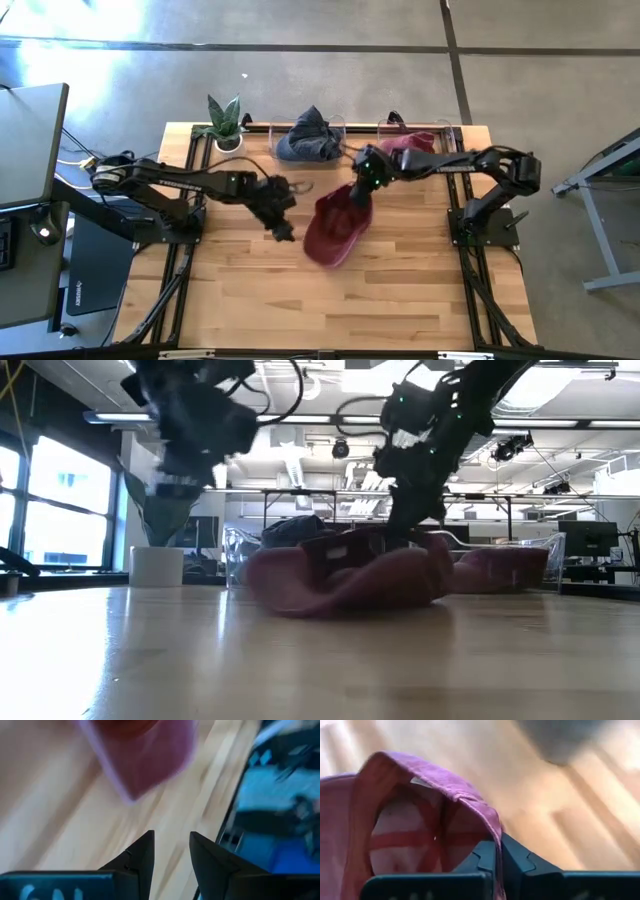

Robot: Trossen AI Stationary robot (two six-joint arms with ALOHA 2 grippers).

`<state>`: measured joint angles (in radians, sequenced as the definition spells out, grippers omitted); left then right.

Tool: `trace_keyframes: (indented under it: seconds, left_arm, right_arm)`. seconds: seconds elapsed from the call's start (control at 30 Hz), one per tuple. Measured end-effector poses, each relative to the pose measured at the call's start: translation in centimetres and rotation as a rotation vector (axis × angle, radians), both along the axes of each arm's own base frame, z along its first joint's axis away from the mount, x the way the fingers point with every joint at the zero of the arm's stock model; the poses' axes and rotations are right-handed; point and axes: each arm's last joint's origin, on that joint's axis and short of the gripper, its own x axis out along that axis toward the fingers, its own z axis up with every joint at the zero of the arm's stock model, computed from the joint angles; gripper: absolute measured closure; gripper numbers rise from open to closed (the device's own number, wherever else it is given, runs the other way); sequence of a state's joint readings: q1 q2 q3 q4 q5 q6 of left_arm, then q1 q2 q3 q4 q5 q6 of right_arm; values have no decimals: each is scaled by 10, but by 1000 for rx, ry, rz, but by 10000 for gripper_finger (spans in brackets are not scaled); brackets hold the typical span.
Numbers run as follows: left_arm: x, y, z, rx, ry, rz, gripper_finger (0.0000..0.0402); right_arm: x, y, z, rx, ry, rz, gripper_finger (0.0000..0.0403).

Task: Pick & Place hat
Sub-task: Put the red cap into the right transparent bin

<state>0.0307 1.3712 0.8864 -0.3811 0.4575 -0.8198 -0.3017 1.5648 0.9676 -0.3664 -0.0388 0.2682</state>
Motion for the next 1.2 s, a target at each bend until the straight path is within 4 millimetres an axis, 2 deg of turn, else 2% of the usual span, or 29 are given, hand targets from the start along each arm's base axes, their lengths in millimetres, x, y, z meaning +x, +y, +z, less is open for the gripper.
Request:
trace_keyframes:
  seconds: [0.1, 0.27, 0.37, 0.5, 0.6, 0.67, 0.77, 0.9, 1.07, 1.2]
  left_arm:
    - [6, 18, 10, 14, -83, 60, 282]
    - [12, 46, 33, 118, -211, 60, 282]
    - [16, 53, 50, 209, -310, -9, 282]
    - [21, 55, 76, 400, -446, -99, 282]
    - [24, 56, 97, 490, -503, -103, 282]
    - [23, 57, 110, 540, -508, -100, 282]
    - [20, 58, 126, 640, -475, -99, 282]
    - [14, 60, 138, 716, -381, -50, 282]
    - [9, 59, 132, 692, -294, -78, 282]
    - [4, 58, 126, 668, -220, -95, 282]
  right_arm:
    - [-6, -4, 7, 42, 11, -47, 393]
    - [3, 20, 48, 41, -23, 69, 388]
    - [10, 34, 79, -74, -46, 69, 398]
    - [15, 46, 116, -265, -64, 49, 390]
    - [17, 52, 134, -371, -89, -1, 390]
    - [17, 55, 138, -403, -93, -19, 395]
    - [17, 55, 127, -418, -68, -14, 398]
    - [14, 57, 90, -324, -18, 33, 385]
    - [12, 62, 39, -106, -101, 54, 364]
    - [11, 67, 15, 107, -260, 28, 333]
